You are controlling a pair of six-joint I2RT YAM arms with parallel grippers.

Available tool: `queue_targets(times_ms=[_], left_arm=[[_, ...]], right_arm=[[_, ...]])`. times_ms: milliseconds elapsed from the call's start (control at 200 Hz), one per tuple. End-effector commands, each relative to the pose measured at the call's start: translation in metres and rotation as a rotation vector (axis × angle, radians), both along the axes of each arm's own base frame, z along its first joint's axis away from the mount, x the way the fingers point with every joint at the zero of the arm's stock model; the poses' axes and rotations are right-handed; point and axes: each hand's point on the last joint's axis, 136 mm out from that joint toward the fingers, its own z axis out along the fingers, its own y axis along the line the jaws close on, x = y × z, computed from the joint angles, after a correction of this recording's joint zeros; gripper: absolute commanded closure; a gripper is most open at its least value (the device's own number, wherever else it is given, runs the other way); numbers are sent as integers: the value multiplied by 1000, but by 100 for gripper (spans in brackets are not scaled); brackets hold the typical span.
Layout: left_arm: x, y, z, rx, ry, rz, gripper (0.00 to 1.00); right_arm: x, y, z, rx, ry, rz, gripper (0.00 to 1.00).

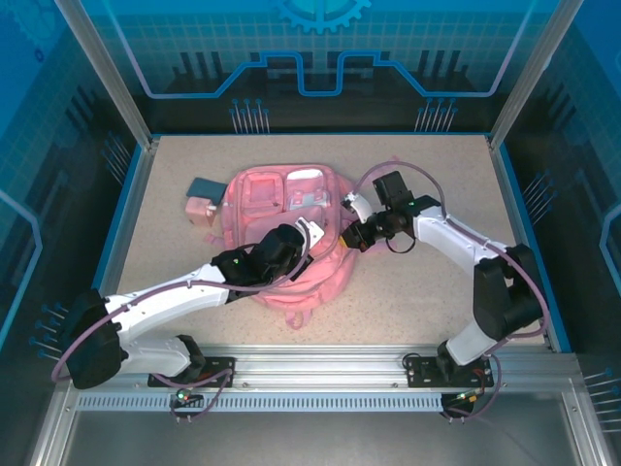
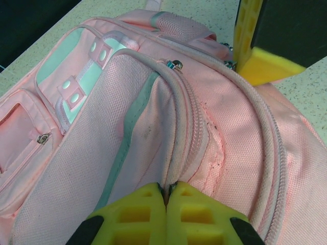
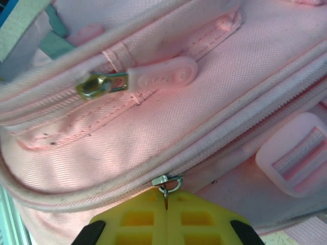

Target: Pack the student bag

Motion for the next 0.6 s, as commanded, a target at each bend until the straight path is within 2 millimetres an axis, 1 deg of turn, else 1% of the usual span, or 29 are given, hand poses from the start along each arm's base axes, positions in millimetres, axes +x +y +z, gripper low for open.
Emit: queue_targets(times_ms=[0,95,235,285,390,475,495,515,550,595], left_arm=[[17,-12,28,-104,-70,58,99],[22,-19,30,-147,-74,70,99],[30,-31,41,-239,-104,79,100],[33,-35,45,-269,-117,81,100],[38,-46,51,-335,-128,76,100],[41,-56,50,-387,-118,70,99],[41,-58,48,-394,-114,68,99],[42,-59,47,-402,-110,70,100],[42,-60,46,-417,-108,74,100],[42,-61,43,-427,-105,77,100]], right_arm=[[-18,8,24,42,-11,0,100],[-34,9,32,58,28,-4,100],[-52,11,29,43,65,-22,100],[-62,16,29,57,72,-10,100],[-72,26,26,87,87,-29,100],[-77,38,20,140,133,-65,99],[-77,44,24,164,135,-67,99],[-82,44,14,163,163,-77,98],[-83,47,11,185,190,-108,98],[-83,51,12,230,232,-143,98]])
